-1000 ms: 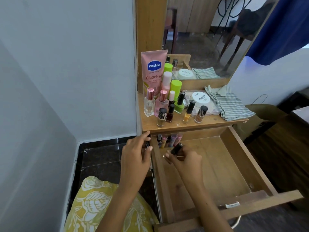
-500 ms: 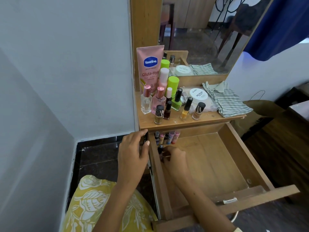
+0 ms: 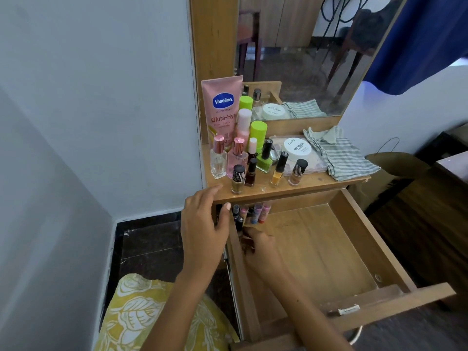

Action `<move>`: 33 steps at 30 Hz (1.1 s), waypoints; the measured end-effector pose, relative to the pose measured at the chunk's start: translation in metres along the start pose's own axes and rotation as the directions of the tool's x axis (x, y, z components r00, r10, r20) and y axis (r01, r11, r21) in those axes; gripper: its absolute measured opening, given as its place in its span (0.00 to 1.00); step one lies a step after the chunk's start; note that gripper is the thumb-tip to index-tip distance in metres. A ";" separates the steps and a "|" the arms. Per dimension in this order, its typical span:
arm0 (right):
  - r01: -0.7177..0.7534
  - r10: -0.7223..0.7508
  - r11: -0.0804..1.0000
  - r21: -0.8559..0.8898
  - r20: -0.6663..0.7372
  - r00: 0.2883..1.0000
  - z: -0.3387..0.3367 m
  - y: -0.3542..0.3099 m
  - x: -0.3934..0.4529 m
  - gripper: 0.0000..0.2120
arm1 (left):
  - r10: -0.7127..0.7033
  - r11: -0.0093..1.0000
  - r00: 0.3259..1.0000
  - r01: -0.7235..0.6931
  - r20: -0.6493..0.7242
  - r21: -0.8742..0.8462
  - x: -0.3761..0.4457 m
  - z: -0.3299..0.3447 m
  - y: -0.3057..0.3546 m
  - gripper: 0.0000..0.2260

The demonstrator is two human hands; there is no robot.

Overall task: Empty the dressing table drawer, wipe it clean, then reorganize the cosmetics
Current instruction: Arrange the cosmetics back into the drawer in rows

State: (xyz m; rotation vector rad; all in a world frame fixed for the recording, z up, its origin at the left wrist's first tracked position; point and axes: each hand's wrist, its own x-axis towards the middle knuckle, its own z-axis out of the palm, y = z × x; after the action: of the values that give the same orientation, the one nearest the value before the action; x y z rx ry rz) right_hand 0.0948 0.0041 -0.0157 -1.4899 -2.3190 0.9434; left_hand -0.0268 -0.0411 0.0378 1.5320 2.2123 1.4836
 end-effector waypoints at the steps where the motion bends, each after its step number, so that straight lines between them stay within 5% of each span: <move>1: 0.002 -0.002 1.000 -0.007 0.007 1.000 -0.001 0.000 0.000 0.15 | 0.009 1.000 1.000 -0.008 -0.023 0.007 0.003 0.002 0.003 0.16; 3: 0.002 -0.002 1.000 0.003 -0.005 1.000 -0.004 -0.001 0.000 0.15 | -0.015 0.999 0.998 0.016 -0.054 0.029 0.012 0.009 0.010 0.17; 6: 0.092 -0.069 0.991 0.098 -0.216 0.974 -0.015 -0.005 -0.005 0.14 | -0.093 0.992 0.995 0.097 -0.047 0.083 0.026 0.023 0.018 0.19; 12: 0.158 0.022 0.924 0.347 -0.464 0.886 -0.025 -0.005 -0.009 0.06 | -0.130 0.980 0.989 0.138 -0.068 0.145 0.037 0.036 0.019 0.17; 15: 0.312 -0.027 0.824 0.473 -0.517 0.856 -0.032 -0.016 -0.013 0.06 | -0.050 0.993 0.998 0.054 -0.036 0.103 0.031 0.026 0.017 0.14; 21: 0.423 -0.178 0.838 0.345 -0.561 0.809 -0.033 -0.019 -0.013 0.11 | 0.137 0.990 0.987 -0.139 0.083 0.016 -0.003 0.008 0.014 0.12; 26: 0.297 -0.061 0.900 0.321 -0.581 0.812 -0.030 -0.009 -0.012 0.04 | 0.074 0.997 0.990 -0.074 0.119 -0.004 -0.009 0.005 0.007 0.15; 33: -0.130 0.193 0.960 0.250 -0.246 0.950 -0.015 0.003 0.001 0.14 | 0.150 0.986 0.989 -0.150 0.015 0.070 -0.013 -0.005 -0.008 0.12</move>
State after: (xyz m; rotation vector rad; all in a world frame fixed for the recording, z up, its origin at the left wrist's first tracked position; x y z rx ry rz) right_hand 0.1039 0.0116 -0.0059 -1.6148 -1.8527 0.9466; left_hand -0.0283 -0.0550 0.0292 1.7596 2.2109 1.4452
